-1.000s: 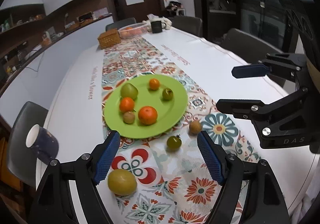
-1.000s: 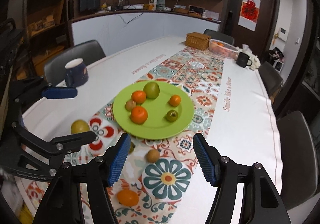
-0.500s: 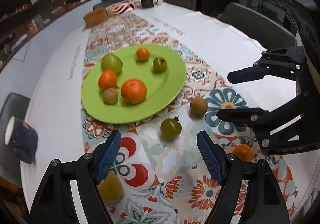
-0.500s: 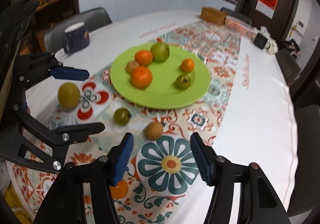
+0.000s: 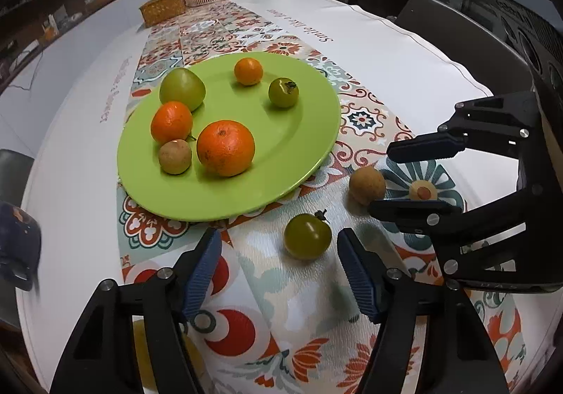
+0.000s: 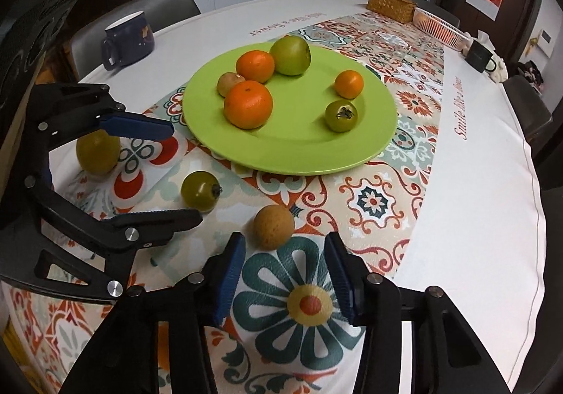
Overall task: Organize fruits
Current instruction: 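Grasp a green tomato with the left tool while the right tool grasps a brown fruit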
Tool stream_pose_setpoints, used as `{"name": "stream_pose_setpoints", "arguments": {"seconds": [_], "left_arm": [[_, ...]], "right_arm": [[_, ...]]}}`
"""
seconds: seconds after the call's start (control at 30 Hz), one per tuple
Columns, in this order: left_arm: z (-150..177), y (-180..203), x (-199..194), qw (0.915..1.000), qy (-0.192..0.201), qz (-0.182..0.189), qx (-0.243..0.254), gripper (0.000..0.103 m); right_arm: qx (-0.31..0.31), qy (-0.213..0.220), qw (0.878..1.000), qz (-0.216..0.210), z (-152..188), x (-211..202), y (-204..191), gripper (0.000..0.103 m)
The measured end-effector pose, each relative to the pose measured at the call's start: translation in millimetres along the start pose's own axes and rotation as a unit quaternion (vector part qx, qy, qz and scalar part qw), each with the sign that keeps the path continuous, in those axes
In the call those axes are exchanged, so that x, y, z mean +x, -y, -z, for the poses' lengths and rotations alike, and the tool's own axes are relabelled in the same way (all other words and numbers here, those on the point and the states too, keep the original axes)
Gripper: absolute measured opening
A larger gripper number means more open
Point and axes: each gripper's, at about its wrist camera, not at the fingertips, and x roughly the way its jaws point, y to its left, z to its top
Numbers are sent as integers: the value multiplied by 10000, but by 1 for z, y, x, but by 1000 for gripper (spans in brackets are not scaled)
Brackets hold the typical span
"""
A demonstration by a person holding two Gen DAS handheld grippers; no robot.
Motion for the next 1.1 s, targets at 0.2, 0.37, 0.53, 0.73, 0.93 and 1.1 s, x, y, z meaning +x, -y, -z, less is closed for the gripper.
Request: {"name": "stream_pose_setpoints", "arguments": {"seconds": [0.2, 0.37, 0.53, 0.73, 0.93, 1.1], "left_arm": [[-2, -4, 10, 9996, -114, 202, -157, 57], [-1, -2, 14, 9992, -154, 319, -201, 44], [-1, -1, 13, 9987, -146, 414, -256, 29], [2, -3, 9, 9984, -93, 403, -376, 29], [6, -5, -2, 9977, -10, 405, -537, 28], [10, -6, -11, 9975, 92, 347, -613, 28]], "right_arm": [[147, 23, 9998, -93, -6, 7, 4, 41], [215, 0, 9997, -151, -7, 12, 4, 36], [247, -17, 9995, -207, -6, 14, 2, 29], [348, 20, 9992, -173, -3, 10, 2, 29], [503, 133, 9985, -157, -1, 1, 2, 29], [574, 245, 9980, -125, 1, -9, -2, 29]]}}
